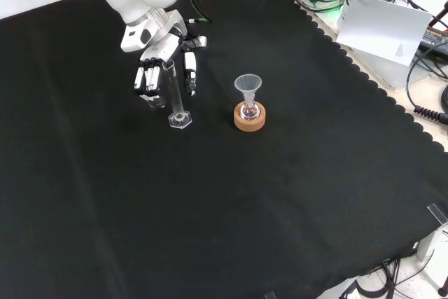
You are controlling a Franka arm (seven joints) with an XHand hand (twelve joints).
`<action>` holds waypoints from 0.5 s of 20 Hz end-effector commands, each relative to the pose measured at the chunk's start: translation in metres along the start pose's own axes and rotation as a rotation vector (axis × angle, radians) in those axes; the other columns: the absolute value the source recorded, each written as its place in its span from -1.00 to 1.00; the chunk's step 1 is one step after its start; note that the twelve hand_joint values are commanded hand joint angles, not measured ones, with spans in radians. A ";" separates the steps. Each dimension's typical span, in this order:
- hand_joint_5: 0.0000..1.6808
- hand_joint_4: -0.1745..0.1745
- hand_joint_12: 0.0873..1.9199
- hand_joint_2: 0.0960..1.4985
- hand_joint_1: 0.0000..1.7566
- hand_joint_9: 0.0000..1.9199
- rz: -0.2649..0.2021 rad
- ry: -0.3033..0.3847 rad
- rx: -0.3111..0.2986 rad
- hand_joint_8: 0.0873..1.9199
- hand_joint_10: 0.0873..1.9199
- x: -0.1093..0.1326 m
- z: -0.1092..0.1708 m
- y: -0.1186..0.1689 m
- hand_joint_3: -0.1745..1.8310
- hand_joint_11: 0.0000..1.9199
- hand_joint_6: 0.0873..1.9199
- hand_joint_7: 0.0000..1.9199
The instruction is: Put the graduated cylinder back on the table.
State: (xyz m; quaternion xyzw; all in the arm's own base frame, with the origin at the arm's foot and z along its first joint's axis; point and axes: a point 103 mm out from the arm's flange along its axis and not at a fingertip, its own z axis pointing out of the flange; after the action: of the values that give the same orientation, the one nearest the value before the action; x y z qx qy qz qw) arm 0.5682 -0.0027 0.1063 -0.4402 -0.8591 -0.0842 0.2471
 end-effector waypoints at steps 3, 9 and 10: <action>-0.58 -0.31 0.45 0.14 -0.16 -0.30 0.036 -0.020 -0.023 -0.34 -1.00 0.002 -0.023 -0.014 -1.00 -0.84 -0.68 -0.80; -0.61 -0.32 0.51 0.11 -0.20 -0.41 0.122 -0.073 -0.054 -0.32 -1.00 0.005 -0.054 -0.043 -0.99 -0.96 -0.89 -0.92; -0.61 -0.32 0.51 0.11 -0.21 -0.41 0.136 -0.081 -0.064 -0.32 -1.00 0.007 -0.060 -0.050 -0.99 -0.96 -0.90 -0.93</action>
State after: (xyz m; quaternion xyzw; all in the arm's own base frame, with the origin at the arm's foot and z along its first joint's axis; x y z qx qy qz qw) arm 0.5627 -0.0229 0.1401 -0.4684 -0.8504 -0.0827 0.2250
